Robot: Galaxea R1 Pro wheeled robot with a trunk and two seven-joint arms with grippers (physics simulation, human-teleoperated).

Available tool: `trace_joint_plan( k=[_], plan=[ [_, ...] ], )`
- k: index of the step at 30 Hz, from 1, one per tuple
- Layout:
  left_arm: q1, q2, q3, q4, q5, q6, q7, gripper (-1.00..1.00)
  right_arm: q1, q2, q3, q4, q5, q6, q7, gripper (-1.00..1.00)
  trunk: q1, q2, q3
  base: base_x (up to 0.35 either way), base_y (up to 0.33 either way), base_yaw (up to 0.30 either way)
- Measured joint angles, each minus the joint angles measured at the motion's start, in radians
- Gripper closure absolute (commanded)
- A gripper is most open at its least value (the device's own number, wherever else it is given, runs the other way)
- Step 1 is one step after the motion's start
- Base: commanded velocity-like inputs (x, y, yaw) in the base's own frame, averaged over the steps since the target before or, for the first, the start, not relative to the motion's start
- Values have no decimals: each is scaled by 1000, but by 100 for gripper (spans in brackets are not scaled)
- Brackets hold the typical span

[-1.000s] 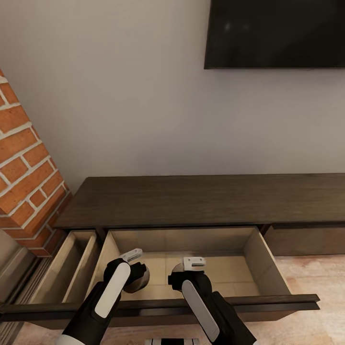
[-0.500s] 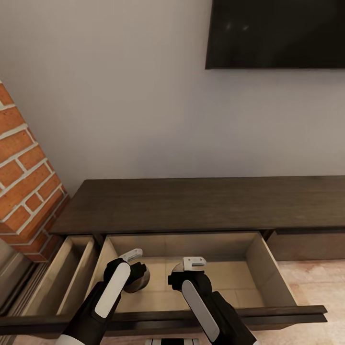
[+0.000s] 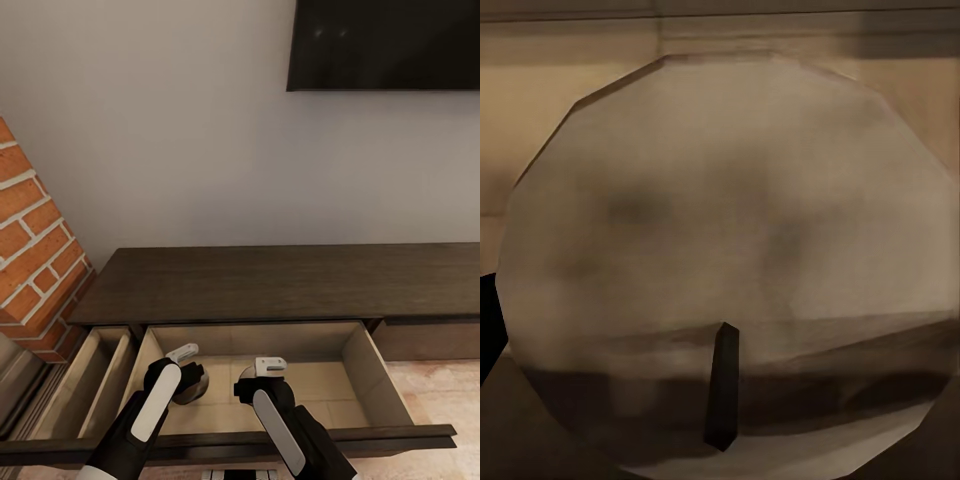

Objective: Place each of the two pumpkins and all three candles from the living room inside a cabinet in the living room (use any cabinet), then make sure every cabinet is closed, and position the cauldron so it is next to a table in the living room.

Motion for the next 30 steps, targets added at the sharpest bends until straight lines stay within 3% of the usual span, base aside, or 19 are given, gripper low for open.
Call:
trace_joint_plan(
  k=[16,20,28,29,30],
  plan=[
    [0,0,1,0,-1,-1,0,100,0,0,0,-1,0,-1,0,100,0,0,-4,0,0,0],
    [0,0,2,0,-1,0,0,100,0,0,0,-1,0,0,0,100,2,-1,-19,0,0,0],
    [1,0,1,0,0,-1,0,100,0,0,0,-1,1,-1,0,100,2,-1,-19,0,0,0],
    [1,0,1,0,0,-1,0,-100,0,0,0,-1,1,-1,0,100,2,-1,-19,0,0,0],
    [1,0,2,0,0,-1,-1,-100,0,0,0,-1,1,-1,0,100,2,-1,-19,0,0,0]
  ],
)
